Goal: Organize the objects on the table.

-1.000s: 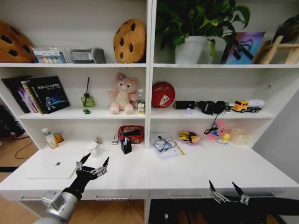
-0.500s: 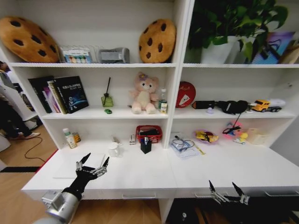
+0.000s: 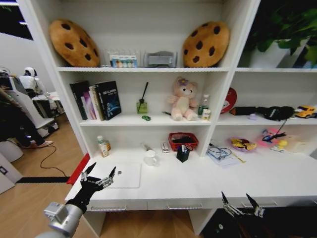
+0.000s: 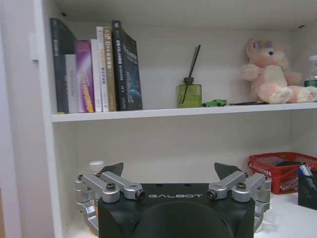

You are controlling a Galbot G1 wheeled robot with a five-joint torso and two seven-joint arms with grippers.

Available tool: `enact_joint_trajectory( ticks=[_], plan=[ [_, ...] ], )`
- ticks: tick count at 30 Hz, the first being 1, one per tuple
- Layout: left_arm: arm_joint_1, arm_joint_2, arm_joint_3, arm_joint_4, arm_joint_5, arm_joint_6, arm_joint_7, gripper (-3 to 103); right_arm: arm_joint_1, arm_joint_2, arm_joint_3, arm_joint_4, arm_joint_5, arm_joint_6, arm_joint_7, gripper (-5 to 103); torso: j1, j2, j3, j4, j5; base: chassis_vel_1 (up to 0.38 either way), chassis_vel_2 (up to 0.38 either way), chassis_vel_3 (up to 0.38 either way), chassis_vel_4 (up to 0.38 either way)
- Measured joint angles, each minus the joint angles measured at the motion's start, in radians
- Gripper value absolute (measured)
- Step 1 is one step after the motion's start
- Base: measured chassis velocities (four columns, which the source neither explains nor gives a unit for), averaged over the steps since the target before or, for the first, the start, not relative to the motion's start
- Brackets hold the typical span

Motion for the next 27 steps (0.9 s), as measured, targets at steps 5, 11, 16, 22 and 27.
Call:
enact_joint_trajectory(
  ticks=[5, 11, 16, 22, 27],
  plan=[
    [0.000, 0.000, 0.000, 0.000, 0.000, 0.000, 0.000, 100, 0.000, 0.000, 0.000, 0.000, 0.000, 0.000, 0.000, 100, 0.000, 0.000, 0.000, -0.0003, 0.0006, 0.142, 0.001, -0.082, -0.103],
    [0.000, 0.000, 0.001, 0.000, 0.000, 0.000, 0.000, 100, 0.000, 0.000, 0.000, 0.000, 0.000, 0.000, 0.000, 100, 0.000, 0.000, 0.000, -0.0001, 0.0008, -0.051, 0.017, 0.066, -0.007],
    [0.000, 0.000, 0.001, 0.000, 0.000, 0.000, 0.001, 100, 0.000, 0.000, 0.000, 0.000, 0.000, 0.000, 0.000, 100, 0.000, 0.000, 0.000, 0.0004, 0.0008, -0.053, -0.065, 0.019, 0.024],
    [0.000, 0.000, 0.000, 0.000, 0.000, 0.000, 0.001, 100, 0.000, 0.000, 0.000, 0.000, 0.000, 0.000, 0.000, 100, 0.000, 0.000, 0.000, 0.0004, 0.0001, 0.000, 0.000, 0.000, 0.000],
    [0.000, 0.000, 0.000, 0.000, 0.000, 0.000, 0.001, 100, 0.000, 0.000, 0.000, 0.000, 0.000, 0.000, 0.000, 100, 0.000, 0.000, 0.000, 0.0004, 0.0003, 0.000, 0.000, 0.000, 0.000]
  ],
)
